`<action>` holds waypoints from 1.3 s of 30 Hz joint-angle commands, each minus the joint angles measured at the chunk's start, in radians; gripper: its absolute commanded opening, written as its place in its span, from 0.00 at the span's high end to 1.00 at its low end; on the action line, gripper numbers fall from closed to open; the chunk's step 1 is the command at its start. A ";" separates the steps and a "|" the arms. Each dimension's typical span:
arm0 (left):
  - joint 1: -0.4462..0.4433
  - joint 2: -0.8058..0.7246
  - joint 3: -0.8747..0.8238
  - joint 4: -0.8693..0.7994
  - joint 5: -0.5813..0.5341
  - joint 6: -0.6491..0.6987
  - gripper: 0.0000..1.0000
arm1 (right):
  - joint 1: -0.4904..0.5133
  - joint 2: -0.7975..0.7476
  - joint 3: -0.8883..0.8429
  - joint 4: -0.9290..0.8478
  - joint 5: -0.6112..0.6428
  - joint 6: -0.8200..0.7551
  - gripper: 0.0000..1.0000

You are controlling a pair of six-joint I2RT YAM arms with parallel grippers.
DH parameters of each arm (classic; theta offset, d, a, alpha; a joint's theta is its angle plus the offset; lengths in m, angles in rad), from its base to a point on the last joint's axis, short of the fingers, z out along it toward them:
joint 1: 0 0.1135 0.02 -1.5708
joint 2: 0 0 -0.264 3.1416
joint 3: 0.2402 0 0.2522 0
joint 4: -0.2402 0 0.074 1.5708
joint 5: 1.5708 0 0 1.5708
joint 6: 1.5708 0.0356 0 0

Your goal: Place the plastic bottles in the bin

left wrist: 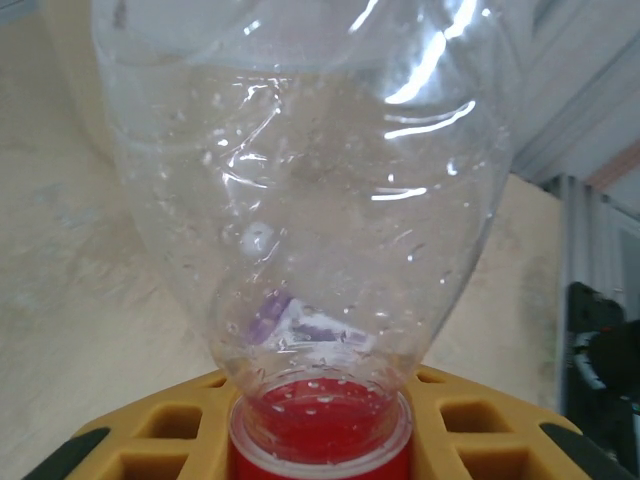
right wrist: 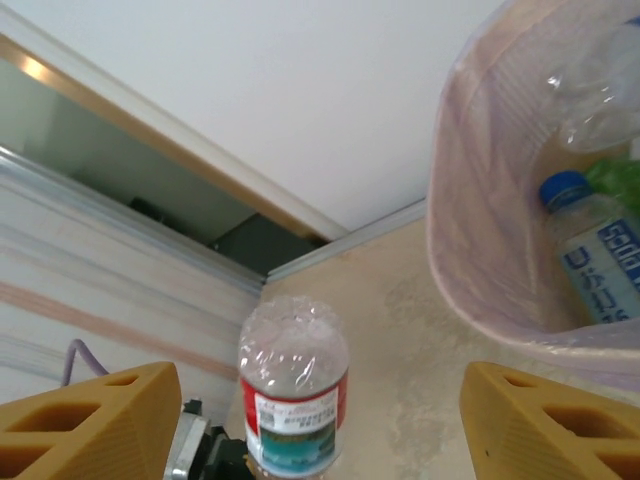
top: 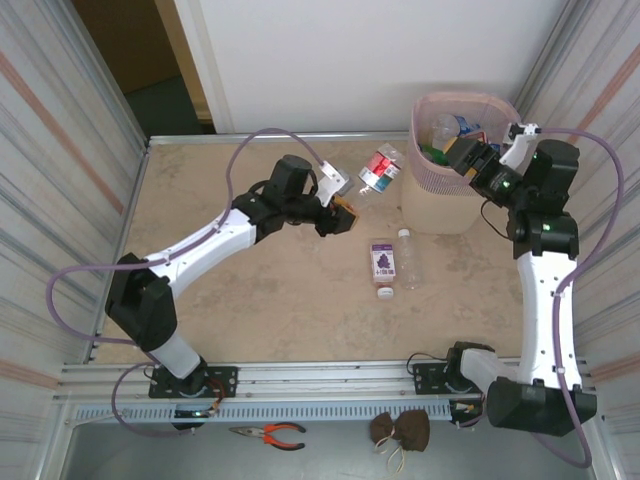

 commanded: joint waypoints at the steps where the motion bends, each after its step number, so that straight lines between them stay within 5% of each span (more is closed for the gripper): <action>1: -0.022 -0.023 0.052 0.028 0.108 0.000 0.70 | 0.018 0.019 0.005 0.047 -0.096 0.040 0.23; 16: -0.094 0.067 0.211 -0.079 0.047 0.031 0.69 | 0.078 0.119 0.043 0.006 -0.196 0.016 0.15; 25: -0.099 0.098 0.248 -0.140 -0.055 0.014 0.69 | 0.080 0.084 0.051 0.005 -0.107 -0.027 0.14; 33: -0.098 0.103 0.252 -0.136 -0.037 0.004 0.69 | 0.078 0.051 0.037 0.029 -0.047 -0.032 0.11; 39: -0.098 0.123 0.274 -0.148 -0.023 0.000 0.69 | 0.083 0.075 0.037 0.049 -0.127 -0.009 0.11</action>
